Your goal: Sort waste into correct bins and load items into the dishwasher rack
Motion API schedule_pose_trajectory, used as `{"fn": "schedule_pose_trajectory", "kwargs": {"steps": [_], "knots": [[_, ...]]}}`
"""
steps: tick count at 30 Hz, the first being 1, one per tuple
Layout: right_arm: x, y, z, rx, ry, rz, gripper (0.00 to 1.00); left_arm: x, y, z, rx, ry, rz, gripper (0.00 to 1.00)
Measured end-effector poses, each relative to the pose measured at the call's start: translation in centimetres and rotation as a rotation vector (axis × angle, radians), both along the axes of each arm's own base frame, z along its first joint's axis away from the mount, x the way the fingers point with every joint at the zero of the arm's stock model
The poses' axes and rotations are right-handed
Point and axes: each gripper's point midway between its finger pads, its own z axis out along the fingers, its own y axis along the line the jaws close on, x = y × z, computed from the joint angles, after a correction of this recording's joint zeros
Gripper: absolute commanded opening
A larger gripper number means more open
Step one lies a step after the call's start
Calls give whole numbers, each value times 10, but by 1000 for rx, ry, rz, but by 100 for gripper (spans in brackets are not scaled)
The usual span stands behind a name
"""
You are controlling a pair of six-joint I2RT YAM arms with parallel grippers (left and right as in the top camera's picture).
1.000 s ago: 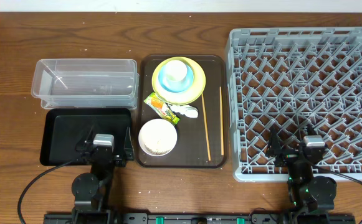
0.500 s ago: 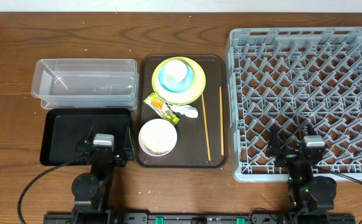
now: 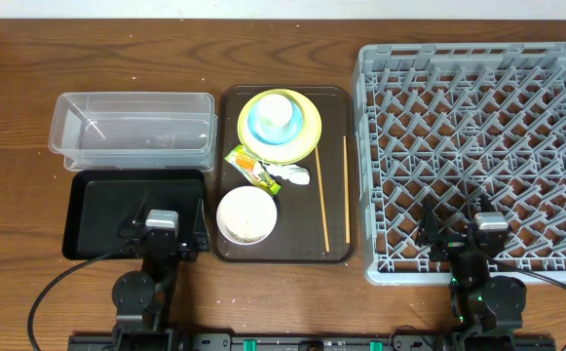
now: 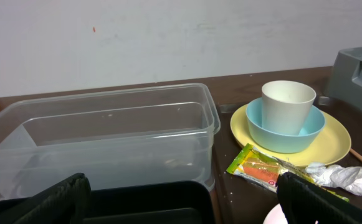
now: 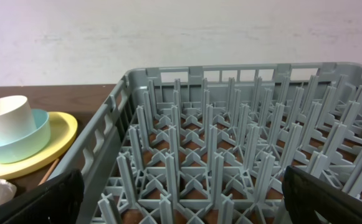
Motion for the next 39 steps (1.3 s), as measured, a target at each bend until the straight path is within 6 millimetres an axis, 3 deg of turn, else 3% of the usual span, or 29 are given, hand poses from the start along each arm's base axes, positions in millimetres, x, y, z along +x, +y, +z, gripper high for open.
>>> {"fn": "schedule_pose_trajectory", "kwargs": {"steps": [9, 16, 25, 33, 39], "knots": [[0, 0, 0, 0, 0, 0, 99, 0, 0, 1, 30, -8, -1, 98], [0, 0, 0, 0, 0, 0, 99, -1, -12, 4, 43, -22, -73, 98], [0, 0, 0, 0, 0, 0, 99, -13, -60, 35, -30, -148, -359, 98], [0, 0, 0, 0, 0, 0, 99, -21, -73, 40, -309, -3, -424, 98], [0, 0, 0, 0, -1, 0, 99, -17, -70, 54, -413, 280, -350, 98]]}}
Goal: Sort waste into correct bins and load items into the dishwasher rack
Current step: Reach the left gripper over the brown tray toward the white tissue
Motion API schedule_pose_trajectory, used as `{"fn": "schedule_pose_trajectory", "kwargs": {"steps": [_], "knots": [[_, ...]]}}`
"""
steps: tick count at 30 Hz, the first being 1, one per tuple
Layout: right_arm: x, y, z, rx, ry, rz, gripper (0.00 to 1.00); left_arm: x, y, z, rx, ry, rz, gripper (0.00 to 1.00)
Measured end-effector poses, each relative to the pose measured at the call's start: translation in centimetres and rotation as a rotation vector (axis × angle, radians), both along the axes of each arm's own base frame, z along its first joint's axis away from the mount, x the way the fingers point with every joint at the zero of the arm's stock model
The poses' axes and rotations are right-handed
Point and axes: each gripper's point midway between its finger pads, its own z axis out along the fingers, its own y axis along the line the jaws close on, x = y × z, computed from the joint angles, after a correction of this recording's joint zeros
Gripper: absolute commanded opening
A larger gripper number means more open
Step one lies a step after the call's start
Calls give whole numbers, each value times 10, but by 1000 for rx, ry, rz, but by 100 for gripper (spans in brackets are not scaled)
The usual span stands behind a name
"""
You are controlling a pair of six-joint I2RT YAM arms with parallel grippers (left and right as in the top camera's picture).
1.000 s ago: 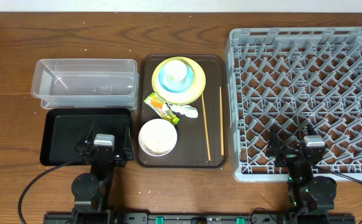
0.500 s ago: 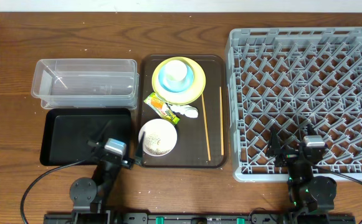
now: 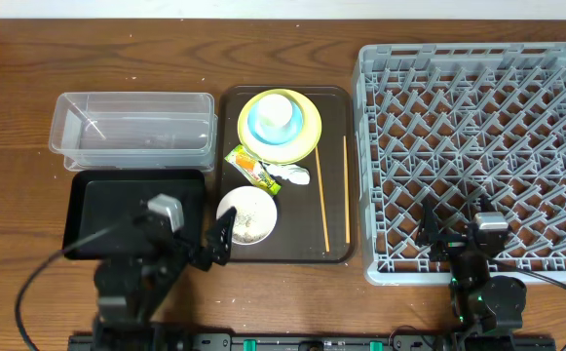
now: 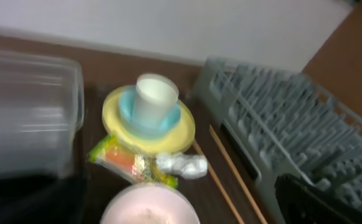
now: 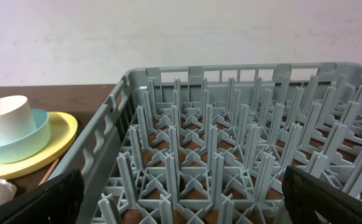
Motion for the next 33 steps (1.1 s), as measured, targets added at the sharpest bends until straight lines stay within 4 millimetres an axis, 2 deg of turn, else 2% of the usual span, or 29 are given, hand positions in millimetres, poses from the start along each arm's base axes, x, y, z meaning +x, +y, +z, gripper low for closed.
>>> {"fn": "schedule_pose_trajectory", "kwargs": {"steps": [6, 8, 14, 15, 16, 17, 19, 22, 25, 30, 33], "knots": [[0, 0, 0, 0, 1, 0, 99, 15, -17, 9, -57, 338, -95, 98], [0, 0, 0, 0, 1, 0, 99, 27, -24, 12, -84, 392, -136, 98], [0, 0, 0, 0, 2, 0, 99, 57, -51, 0, -254, 520, -283, 96], [0, 0, 0, 0, 1, 0, 99, 60, -55, 2, -275, 518, -311, 80], [0, 0, 0, 0, 1, 0, 99, 63, -60, 1, -305, 530, -343, 53], [0, 0, 0, 0, 1, 0, 99, 64, -62, -2, -327, 551, -358, 35], [0, 0, 0, 0, 1, 0, 99, 64, -63, -12, -359, 620, -349, 6], [0, 0, 0, 0, 1, 0, 99, 66, -57, -36, -351, 730, -234, 6], [0, 0, 0, 0, 0, 0, 99, 69, -56, -52, -273, 757, -130, 6], [0, 0, 0, 0, 1, 0, 99, 70, -67, -74, -57, 725, 3, 6], [0, 0, 0, 0, 1, 0, 99, 69, -75, -79, 63, 670, 53, 6]]}}
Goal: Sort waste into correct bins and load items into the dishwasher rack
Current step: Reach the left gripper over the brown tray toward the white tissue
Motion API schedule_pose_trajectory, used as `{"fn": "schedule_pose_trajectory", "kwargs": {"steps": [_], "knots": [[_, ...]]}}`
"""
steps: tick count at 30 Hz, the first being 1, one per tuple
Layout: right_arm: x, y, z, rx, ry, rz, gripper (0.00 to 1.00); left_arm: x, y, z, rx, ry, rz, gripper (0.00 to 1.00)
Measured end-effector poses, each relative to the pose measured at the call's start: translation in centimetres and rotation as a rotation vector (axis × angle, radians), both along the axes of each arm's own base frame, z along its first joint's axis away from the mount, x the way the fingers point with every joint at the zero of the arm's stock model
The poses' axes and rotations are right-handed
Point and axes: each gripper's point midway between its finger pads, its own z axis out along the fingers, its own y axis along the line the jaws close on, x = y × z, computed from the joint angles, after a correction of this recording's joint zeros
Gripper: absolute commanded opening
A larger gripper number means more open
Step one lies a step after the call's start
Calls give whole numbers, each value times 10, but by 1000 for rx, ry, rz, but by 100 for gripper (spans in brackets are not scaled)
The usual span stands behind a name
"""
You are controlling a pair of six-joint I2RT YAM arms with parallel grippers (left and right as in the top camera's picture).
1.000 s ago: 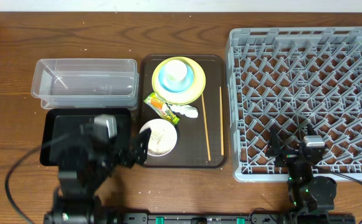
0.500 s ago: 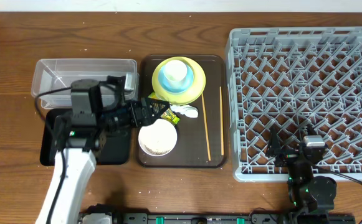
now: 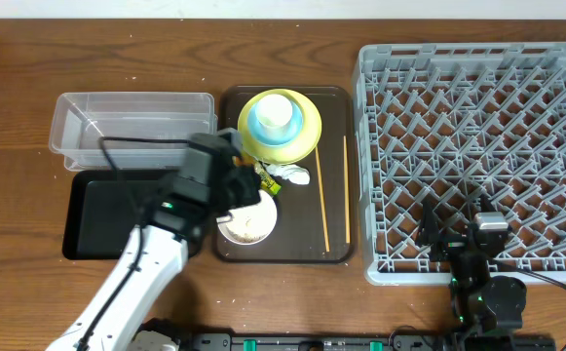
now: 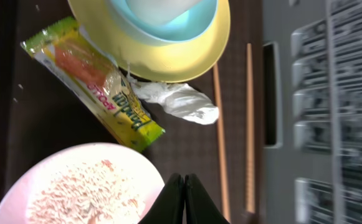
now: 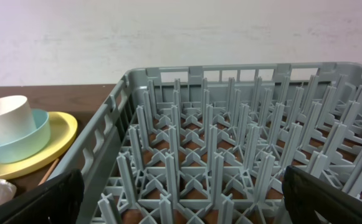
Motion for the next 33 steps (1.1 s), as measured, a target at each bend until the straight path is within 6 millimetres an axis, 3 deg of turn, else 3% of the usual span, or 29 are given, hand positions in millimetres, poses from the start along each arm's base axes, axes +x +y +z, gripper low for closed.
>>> {"fn": "schedule_pose_trajectory", "kwargs": {"steps": [4, 7, 12, 16, 19, 26, 33], "knots": [[0, 0, 0, 0, 0, 0, 99, 1, -11, -1, 84, -51, -7, 6], [0, 0, 0, 0, -1, 0, 99, 1, -7, -1, 140, -19, 6, 7], [0, 0, 0, 0, 0, 0, 99, 14, -10, 31, 202, 36, -4, 10], [0, 0, 0, 0, 0, 0, 99, 22, -18, 50, 279, 111, -59, 36], [0, 0, 0, 0, 0, 0, 99, 31, -25, 38, 325, 172, -90, 50], [0, 0, 0, 0, 0, 0, 99, 28, -41, -18, 330, 339, -153, 45], [0, 0, 0, 0, 0, 0, 99, 35, -63, -24, 246, 325, -108, 47]]}}
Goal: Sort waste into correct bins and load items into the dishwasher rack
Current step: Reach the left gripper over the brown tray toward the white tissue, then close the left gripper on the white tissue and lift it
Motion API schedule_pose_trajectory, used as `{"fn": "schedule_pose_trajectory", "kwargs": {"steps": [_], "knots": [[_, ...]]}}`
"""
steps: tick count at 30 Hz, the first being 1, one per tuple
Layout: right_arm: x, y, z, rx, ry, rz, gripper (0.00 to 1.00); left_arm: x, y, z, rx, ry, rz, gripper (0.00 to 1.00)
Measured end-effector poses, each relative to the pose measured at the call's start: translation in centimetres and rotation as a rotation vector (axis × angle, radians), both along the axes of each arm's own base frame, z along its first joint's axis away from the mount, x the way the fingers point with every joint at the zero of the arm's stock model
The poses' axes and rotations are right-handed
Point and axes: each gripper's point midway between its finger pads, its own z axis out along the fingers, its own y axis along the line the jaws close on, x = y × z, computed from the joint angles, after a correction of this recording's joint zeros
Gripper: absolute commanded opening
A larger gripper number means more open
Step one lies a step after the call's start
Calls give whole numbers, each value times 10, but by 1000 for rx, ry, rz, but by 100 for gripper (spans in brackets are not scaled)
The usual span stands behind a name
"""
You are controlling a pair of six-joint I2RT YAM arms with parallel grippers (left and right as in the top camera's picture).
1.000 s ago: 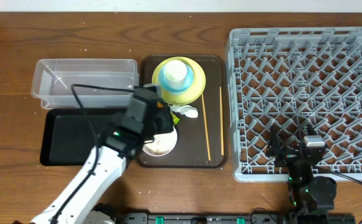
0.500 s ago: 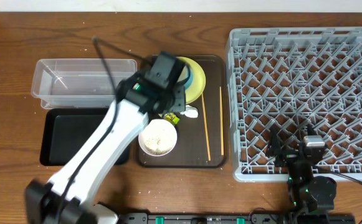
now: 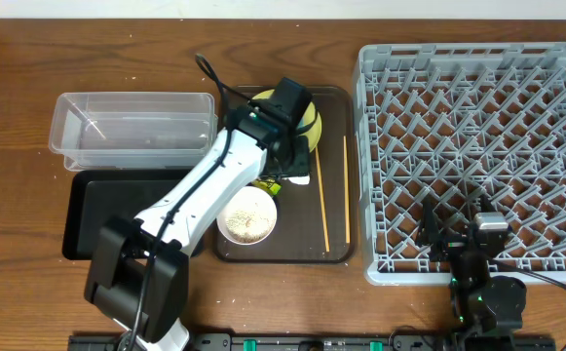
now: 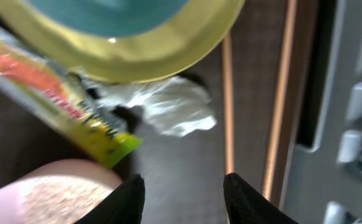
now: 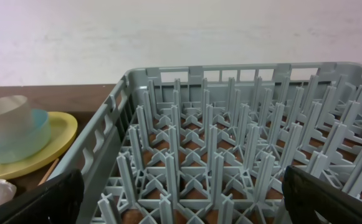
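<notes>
My left gripper [image 4: 182,193] [image 3: 292,166] hangs open over the brown tray [image 3: 302,239], nothing between its fingers. Just ahead of it lies a crumpled white tissue [image 4: 171,107], with a green-yellow wrapper [image 4: 62,102] to its left. Beyond them a yellow plate [image 4: 168,53] carries a blue bowl [image 4: 106,7]. A pink bowl of rice [image 4: 56,196] [image 3: 246,214] sits by the left finger. Two chopsticks [image 4: 227,118] [image 3: 322,200] lie on the tray's right side. The grey dishwasher rack [image 3: 477,136] [image 5: 230,155] stands at the right. My right gripper [image 5: 181,202] [image 3: 470,244] rests open at its near edge.
A clear plastic bin [image 3: 132,132] stands left of the tray, with a black bin [image 3: 117,210] in front of it. In the overhead view the left arm [image 3: 205,195] stretches diagonally across the black bin and tray, hiding part of the plate.
My left gripper was shut above the rice bowl and wrapper. Now it is open and farther along the tray, over the tissue beside the plate. The right arm has not moved.
Both arms rested at the table's front, the left gripper open by the black bin. Then the left arm had turned toward the tray. Later it was shut above the rice bowl, and now it is open over the tissue.
</notes>
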Motion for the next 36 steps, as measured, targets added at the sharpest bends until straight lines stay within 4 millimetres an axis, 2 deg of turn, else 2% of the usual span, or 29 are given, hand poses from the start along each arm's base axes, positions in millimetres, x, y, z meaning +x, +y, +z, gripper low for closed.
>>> {"fn": "schedule_pose_trajectory", "kwargs": {"steps": [6, 11, 15, 21, 29, 33, 36], "knots": [[0, 0, 0, 0, 0, 0, 99, -5, -13, -10, 35, -39, 94, 47], [0, 0, 0, 0, 0, 0, 99, -8, -13, -18, 70, -71, 231, 46], [0, 0, 0, 0, 0, 0, 99, -2, -11, -23, 72, -118, 312, 46], [0, 0, 0, 0, 0, 0, 99, 9, -12, -31, 39, -172, 364, 46], [0, 0, 0, 0, 0, 0, 99, 5, -5, -46, 36, -173, 426, 46], [0, 0, 0, 0, 0, 0, 99, 8, -7, -49, 22, -177, 444, 46], [0, 0, 0, 0, 0, 0, 99, 9, -8, -59, 29, -169, 451, 45]]}}
